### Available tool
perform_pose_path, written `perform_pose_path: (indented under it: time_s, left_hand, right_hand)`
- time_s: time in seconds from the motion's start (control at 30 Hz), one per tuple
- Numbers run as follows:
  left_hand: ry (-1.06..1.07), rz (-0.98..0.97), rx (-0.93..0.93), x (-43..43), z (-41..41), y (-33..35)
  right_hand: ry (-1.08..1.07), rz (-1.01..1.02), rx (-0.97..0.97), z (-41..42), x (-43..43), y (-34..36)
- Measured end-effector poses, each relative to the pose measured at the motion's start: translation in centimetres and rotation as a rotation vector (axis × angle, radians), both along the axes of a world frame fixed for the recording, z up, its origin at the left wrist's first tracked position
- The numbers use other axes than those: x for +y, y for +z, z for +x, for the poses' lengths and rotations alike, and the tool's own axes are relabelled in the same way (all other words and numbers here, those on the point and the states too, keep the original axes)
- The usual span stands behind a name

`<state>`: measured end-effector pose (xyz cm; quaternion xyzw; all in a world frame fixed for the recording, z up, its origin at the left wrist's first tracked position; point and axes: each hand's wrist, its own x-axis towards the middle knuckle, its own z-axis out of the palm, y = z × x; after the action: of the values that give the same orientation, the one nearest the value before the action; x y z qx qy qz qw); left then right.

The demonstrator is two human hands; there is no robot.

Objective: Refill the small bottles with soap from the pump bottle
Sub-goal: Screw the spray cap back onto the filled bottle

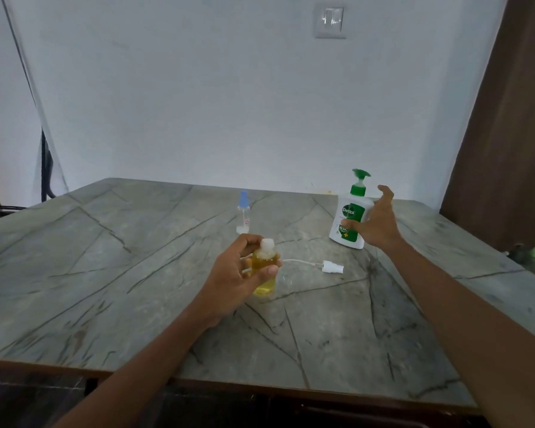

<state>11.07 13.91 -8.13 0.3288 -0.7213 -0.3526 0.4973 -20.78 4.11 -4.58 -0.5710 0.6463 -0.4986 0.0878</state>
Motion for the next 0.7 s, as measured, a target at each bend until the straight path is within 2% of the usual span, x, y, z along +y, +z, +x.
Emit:
perform_pose_path:
  time_s: [0.07,0.33,0.5,0.57,0.67,0.7]
  left_hand:
    - [0.001,0.0,0.004,-0.1,0.0,0.0]
    - [-0.006,-0.015,-0.008,-0.5,0.1,-0.2]
    - [-0.023,-0.001,-0.005,-0.6,0.2,-0.3]
    - [-0.027,0.012,0.005,-0.7,0.2,-0.3]
    - [-0.029,0.028,0.025,-0.7,0.2,-0.3]
    - [-0.029,0.031,0.024,-0.7,0.2,-0.3]
  right_hand:
    - [0.052,0.045,-0.085,0.0,0.0,0.5]
    - [0.211,0.182,-0.129,-1.5,-1.6,1.6]
    - [0.208,0.198,-0.109,-1.7,-1.5,1.6]
    - [0.156,0.139,-0.083,-1.8,-0.9,1.5]
    - [-0.066,-0.053,0.069,-1.4,0.5,0.9]
    - [-0.08,-0.125,0.101,-0.9,1.3,0.8]
